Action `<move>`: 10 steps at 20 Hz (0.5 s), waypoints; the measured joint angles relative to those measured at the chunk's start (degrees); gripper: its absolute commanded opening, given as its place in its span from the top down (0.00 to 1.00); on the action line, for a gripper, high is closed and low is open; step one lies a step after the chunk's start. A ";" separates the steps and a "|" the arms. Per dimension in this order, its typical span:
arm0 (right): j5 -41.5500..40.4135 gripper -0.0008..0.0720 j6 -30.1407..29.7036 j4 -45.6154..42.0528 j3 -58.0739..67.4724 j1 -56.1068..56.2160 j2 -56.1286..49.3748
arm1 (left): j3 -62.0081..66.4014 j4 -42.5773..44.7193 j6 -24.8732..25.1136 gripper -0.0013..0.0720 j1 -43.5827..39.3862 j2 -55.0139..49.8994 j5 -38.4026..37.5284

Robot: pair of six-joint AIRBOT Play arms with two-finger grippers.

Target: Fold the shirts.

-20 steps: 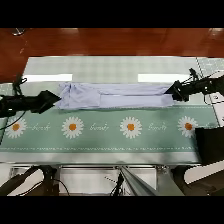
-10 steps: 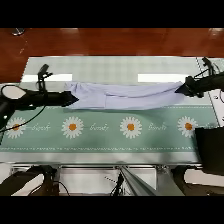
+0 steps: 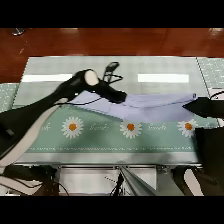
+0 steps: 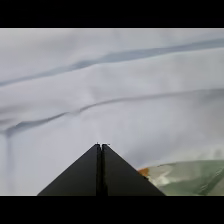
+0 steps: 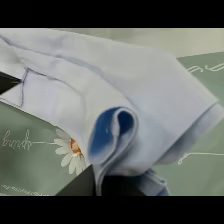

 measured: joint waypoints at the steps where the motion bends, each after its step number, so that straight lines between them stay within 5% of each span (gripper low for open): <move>1: 0.11 0.95 0.48 0.68 -0.52 -0.04 1.81 | 3.65 -1.53 -0.28 0.95 -1.81 -3.58 -0.90; 10: 0.11 0.95 1.97 4.22 -1.75 -0.04 6.14 | 16.61 -15.67 0.72 0.95 -12.74 -18.69 -6.58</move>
